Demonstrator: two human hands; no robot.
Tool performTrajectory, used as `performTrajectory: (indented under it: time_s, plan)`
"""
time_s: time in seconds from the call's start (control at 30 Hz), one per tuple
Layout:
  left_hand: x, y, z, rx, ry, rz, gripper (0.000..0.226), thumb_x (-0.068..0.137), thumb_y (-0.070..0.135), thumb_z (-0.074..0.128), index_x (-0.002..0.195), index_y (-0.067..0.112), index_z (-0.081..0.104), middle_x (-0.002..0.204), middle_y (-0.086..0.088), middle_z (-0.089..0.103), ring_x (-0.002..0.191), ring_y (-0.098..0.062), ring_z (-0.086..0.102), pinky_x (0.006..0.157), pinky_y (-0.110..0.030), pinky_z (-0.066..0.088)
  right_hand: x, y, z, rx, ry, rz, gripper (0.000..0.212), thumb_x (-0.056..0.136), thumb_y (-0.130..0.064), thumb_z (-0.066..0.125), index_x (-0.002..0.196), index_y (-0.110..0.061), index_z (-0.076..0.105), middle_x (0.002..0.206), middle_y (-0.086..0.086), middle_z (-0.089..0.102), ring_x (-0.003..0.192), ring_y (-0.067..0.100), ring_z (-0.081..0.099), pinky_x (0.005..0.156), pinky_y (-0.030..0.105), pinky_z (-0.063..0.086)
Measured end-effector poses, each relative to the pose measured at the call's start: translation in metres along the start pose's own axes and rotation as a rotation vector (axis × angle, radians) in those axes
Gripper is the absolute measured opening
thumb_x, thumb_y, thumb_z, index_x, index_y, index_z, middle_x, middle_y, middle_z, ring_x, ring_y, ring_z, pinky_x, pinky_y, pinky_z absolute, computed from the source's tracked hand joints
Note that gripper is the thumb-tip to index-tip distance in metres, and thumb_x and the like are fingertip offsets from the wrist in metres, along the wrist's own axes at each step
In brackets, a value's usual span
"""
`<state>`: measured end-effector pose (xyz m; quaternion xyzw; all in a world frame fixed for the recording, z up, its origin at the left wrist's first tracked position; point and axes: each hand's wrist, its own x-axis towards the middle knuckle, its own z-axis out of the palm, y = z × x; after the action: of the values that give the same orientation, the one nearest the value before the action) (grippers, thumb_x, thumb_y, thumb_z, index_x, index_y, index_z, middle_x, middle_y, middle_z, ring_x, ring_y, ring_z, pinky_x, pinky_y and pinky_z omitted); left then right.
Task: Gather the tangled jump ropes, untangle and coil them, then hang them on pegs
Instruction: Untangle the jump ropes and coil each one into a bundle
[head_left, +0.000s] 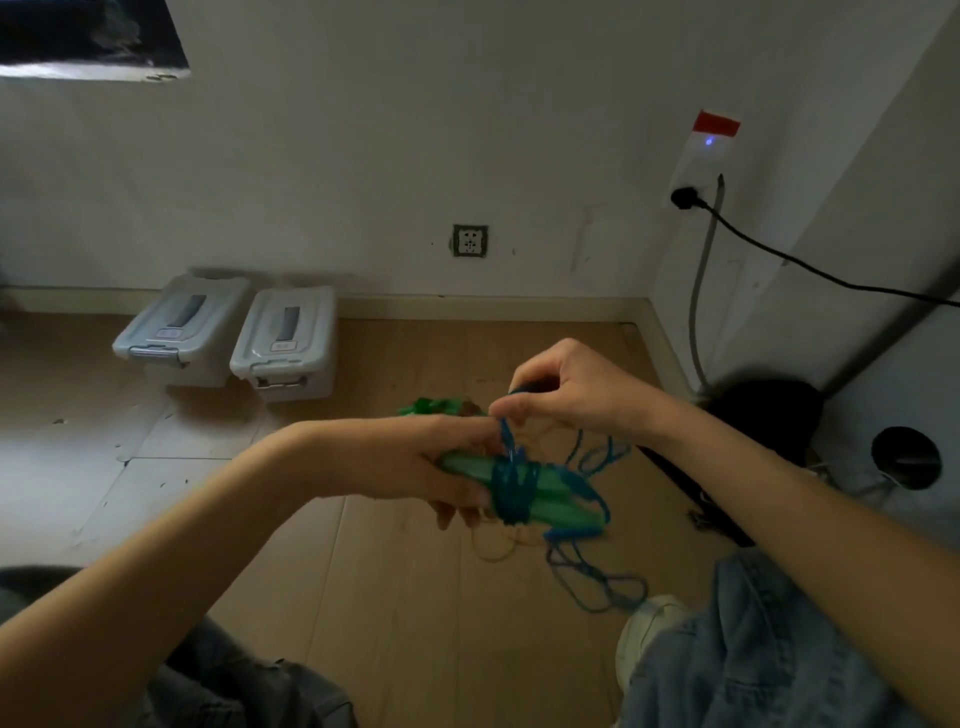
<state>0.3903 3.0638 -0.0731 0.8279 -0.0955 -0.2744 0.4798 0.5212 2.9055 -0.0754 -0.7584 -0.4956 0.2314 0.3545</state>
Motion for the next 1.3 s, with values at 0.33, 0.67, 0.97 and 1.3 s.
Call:
performTrajectory:
  time_s: [0.33,0.67,0.97,1.3]
  plan:
    - [0.002,-0.010,-0.021,-0.501,0.920,-0.104,0.006,0.089,0.008,0.053,0.094,0.007,0.051,0.076,-0.003,0.058,0.046,0.004,0.059,0.041,-0.008,0.043,-0.002,0.002,0.014,-0.035,-0.211,0.088,0.028,0.091,-0.035,0.055,0.077,-0.012,0.061,0.057,-0.008,0.048,0.045,0.001,0.042,0.046,0.019,0.033]
    - [0.006,-0.016,-0.007,0.440,0.249,-0.138,0.029,0.090,0.010,0.053,0.111,0.024,0.040,0.089,0.005,0.055,0.064,-0.003,0.054,0.054,-0.016,0.048,0.003,-0.003,-0.001,-0.173,-0.028,0.002,0.016,0.083,-0.030,0.067,0.071,-0.019,0.070,0.054,-0.013,0.055,0.053,0.000,0.047,0.053,0.018,0.036]
    - [-0.024,0.003,-0.021,-0.665,0.299,0.202,0.025,0.078,0.017,0.058,0.102,0.024,0.063,0.082,0.004,0.069,0.069,-0.006,0.065,0.061,-0.016,0.053,-0.004,-0.001,0.007,0.400,-0.108,0.034,0.044,0.090,-0.039,0.043,0.072,0.000,0.055,0.051,-0.006,0.045,0.041,0.006,0.036,0.040,0.018,0.033]
    - [0.007,-0.040,-0.022,0.300,0.971,-0.396,0.020,0.091,0.012,0.052,0.106,0.005,0.040,0.083,-0.005,0.053,0.066,-0.017,0.053,0.054,-0.027,0.044,-0.003,-0.025,0.013,-0.227,-0.198,-0.112,0.025,0.093,-0.026,0.054,0.071,-0.017,0.061,0.058,-0.011,0.050,0.050,0.001,0.046,0.049,0.014,0.031]
